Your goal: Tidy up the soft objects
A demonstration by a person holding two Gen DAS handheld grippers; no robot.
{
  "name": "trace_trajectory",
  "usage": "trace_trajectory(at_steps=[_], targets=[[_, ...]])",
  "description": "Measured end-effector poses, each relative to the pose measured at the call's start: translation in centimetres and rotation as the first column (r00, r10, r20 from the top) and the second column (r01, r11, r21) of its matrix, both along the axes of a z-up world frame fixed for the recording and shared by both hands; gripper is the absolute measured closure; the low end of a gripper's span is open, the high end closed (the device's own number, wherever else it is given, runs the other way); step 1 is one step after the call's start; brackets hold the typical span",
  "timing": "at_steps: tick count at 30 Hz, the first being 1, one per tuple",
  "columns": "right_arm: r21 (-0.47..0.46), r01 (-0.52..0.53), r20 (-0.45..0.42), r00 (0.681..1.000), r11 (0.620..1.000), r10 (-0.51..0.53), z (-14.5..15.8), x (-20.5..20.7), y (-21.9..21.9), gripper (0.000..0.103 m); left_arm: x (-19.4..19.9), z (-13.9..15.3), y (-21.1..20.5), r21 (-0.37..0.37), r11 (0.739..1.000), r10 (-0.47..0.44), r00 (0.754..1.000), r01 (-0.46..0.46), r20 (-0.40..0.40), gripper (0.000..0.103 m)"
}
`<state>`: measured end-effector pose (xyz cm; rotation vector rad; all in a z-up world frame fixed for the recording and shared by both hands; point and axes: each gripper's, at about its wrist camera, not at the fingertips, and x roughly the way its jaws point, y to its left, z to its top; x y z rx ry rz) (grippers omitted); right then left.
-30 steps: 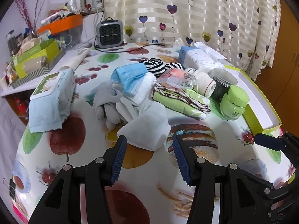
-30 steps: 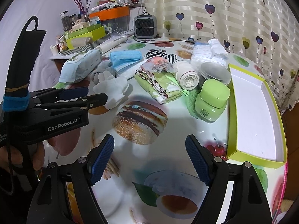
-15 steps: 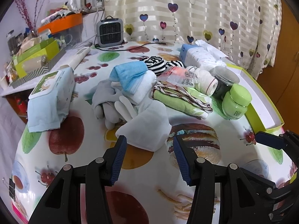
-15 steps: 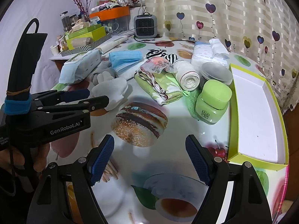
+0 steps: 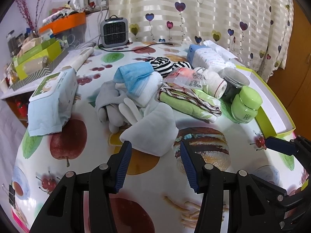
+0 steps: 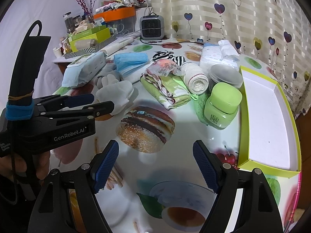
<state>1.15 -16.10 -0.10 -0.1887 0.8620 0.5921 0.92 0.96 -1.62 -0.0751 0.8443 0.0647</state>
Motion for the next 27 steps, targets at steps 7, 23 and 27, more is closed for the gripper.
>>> trace_trajectory(at_steps=[7, 23, 27], targets=[[0.001, 0.000, -0.001, 1.000, 1.000, 0.000, 0.0, -0.1, 0.0, 0.024, -0.1, -0.2, -0.1, -0.002, 1.000, -0.002, 1.000, 0.002, -0.001, 0.052], [0.007, 0.007, 0.018, 1.000, 1.000, -0.007, 0.4, -0.6, -0.2, 0.024, -1.1, 0.5, 0.1, -0.012, 1.000, -0.017, 1.000, 0.017, 0.013, 0.052], [0.008, 0.000, 0.019, 1.000, 1.000, 0.000, 0.5, -0.7, -0.1, 0.024, -1.2, 0.6, 0.2, -0.015, 1.000, -0.019, 1.000, 0.019, 0.012, 0.052]])
